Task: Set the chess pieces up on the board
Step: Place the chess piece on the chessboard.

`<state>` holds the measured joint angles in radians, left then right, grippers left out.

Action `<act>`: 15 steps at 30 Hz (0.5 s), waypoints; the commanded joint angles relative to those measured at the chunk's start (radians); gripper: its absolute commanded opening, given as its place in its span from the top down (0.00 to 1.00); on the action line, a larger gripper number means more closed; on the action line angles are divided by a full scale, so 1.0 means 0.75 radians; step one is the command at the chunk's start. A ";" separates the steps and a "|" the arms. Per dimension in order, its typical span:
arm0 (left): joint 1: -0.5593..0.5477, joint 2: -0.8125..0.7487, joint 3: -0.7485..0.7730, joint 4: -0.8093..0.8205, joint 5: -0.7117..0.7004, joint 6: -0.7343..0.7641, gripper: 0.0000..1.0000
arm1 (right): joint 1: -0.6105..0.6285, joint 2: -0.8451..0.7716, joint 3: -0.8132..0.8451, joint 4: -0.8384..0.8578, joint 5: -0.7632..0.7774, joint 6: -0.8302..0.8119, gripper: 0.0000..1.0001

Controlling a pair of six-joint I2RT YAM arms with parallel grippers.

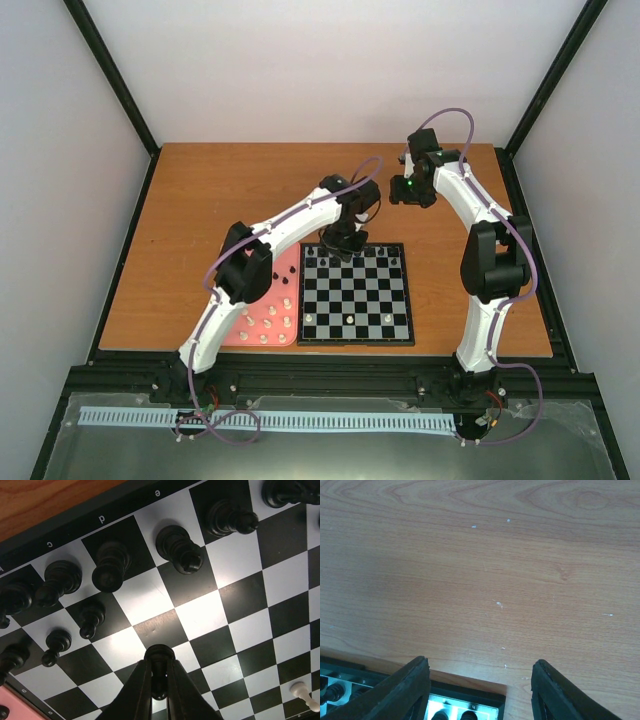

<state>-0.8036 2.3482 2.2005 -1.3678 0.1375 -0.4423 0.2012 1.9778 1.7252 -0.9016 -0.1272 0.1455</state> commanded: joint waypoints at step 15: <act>0.011 0.101 0.047 0.026 -0.016 0.009 0.89 | -0.013 -0.021 0.029 -0.007 0.024 -0.009 0.44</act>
<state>-0.8032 2.4062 2.2005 -1.3609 0.1333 -0.4419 0.2012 1.9778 1.7252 -0.9016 -0.1226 0.1455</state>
